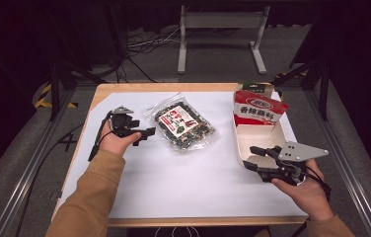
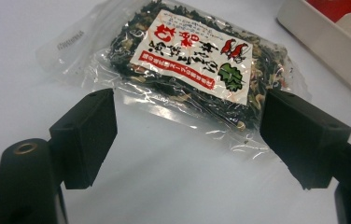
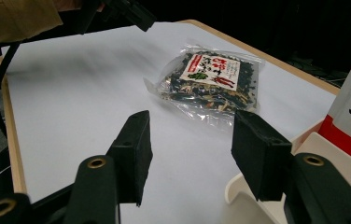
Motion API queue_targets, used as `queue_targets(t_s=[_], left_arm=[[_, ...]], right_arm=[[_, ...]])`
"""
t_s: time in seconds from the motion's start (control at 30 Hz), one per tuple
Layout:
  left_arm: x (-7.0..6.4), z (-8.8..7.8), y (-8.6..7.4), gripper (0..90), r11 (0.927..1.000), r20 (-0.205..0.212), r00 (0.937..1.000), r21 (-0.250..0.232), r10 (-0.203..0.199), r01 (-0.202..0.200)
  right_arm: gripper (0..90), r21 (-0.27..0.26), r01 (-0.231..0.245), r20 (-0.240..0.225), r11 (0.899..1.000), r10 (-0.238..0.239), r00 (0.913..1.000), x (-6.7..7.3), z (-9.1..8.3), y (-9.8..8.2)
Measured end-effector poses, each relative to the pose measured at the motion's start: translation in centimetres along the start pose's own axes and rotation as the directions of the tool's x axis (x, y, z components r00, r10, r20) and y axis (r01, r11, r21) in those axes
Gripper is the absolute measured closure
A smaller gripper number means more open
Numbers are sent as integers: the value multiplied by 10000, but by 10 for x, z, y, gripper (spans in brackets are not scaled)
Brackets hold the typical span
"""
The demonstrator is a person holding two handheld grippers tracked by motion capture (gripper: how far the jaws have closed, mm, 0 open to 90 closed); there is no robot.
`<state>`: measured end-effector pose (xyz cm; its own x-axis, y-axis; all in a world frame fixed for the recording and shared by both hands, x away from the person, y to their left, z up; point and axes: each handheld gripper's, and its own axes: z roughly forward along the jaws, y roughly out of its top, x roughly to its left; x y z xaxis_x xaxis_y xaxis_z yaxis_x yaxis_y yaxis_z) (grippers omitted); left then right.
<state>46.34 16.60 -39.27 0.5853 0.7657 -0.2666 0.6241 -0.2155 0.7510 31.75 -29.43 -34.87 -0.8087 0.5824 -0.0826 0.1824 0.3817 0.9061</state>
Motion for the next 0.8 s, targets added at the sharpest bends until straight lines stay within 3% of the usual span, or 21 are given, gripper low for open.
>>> queue_targets(t_s=[0.07, 0.13, 0.17, 0.3, 0.43, 0.8], left_arm=[[2, 7, 0, 195, 9996, -10, 9999, 281, -102, 102], [1, 13, -1, 196, 9980, 167, 9986, 407, -492, 485], [1, 16, -2, 222, 9979, 234, 9986, 470, -464, 453], [-1, 25, -6, 276, 9963, 290, 9969, 466, -731, 717], [0, 39, -10, 326, 9880, 571, 9889, 790, -1373, 1327], [3, 53, -14, 314, 9780, 588, 9821, 1192, -1791, 1712]], right_arm=[[466, 6, 27, -74, 10000, -27, 10000, 1, 1, 0], [462, 4, 77, -55, 10000, -77, 10000, 1, 1, 1], [460, 10, 83, -70, 10000, -83, 9999, 2, 2, 1], [448, -31, 98, -82, 9999, -98, 9999, 2, 2, 1], [445, -96, 102, -113, 9999, -103, 9999, 2, 1, 1], [433, -163, 128, -80, 9998, -129, 9999, 4, -1, 1]])
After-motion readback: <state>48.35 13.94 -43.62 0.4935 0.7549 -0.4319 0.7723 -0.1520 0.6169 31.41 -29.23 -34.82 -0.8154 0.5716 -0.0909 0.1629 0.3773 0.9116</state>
